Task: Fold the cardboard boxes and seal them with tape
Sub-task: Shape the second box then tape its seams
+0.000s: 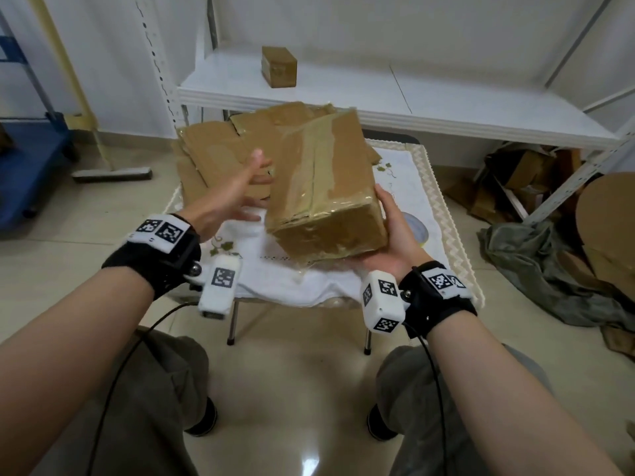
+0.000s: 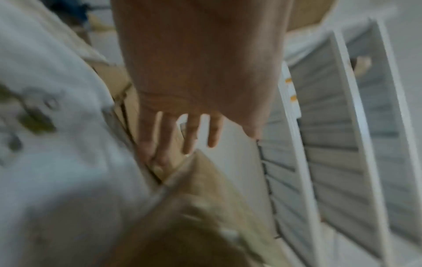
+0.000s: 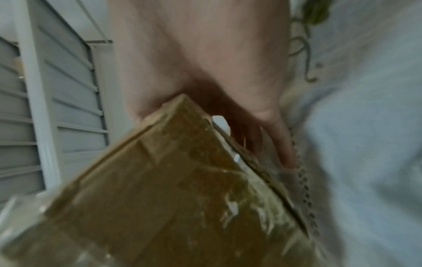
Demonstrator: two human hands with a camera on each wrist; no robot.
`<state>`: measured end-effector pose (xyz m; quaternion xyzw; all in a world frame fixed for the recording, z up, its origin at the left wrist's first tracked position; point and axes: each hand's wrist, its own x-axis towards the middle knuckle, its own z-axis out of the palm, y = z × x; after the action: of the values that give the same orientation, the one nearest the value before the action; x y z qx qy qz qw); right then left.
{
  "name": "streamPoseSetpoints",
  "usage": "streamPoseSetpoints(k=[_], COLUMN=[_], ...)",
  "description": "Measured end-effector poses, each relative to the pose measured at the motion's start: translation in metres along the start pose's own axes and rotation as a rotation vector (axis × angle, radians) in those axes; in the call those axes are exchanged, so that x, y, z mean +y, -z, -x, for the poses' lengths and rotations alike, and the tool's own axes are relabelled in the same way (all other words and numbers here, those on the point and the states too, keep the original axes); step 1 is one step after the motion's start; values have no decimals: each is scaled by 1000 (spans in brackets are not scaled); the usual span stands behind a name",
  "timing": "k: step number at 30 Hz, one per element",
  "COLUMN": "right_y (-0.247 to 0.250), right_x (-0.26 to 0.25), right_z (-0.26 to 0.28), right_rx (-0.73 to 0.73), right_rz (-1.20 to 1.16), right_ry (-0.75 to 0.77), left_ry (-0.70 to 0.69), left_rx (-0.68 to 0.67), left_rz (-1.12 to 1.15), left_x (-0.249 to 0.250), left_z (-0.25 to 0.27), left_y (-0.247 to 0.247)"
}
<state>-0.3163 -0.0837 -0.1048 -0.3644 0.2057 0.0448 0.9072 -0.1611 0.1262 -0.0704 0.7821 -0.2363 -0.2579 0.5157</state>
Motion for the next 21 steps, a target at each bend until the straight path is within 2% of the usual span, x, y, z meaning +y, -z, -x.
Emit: streamPoseSetpoints(k=[2,4,8,11,13,15,16,18,19,21], right_y=[-10,-22,-38,-46,-46,-42,-38,-29,-25,-22], right_x=[-3,-6,-7,-6,-4,-4,-5,-8,-9,-9], right_z=[-2,-3,-11,-16,-21,-23,-23,-19,-16,-11], right_rx=[8,46,91,132,66,23,41,93,108,101], right_rz=[55,112,382,375,314,179,119,124,167,239], right_ry=[73,200,400,417,326,283,283,324,355,396], left_ry=[83,119,76,-6,3,2,-23,-73,-80,-77], left_rx=[-118,-176,-283,-391,-315,-174,-97,58,82,45], left_rz=[82,213,815,1110,1072,885,836,903,942,861], left_x=[13,14,7,1,-1,-7,-9,-8,-6,3], left_z=[5,7,11,12,12,12,11,7,5,3], left_y=[-6,-9,-10,-19,-25,-27,-26,-17,-12,-1])
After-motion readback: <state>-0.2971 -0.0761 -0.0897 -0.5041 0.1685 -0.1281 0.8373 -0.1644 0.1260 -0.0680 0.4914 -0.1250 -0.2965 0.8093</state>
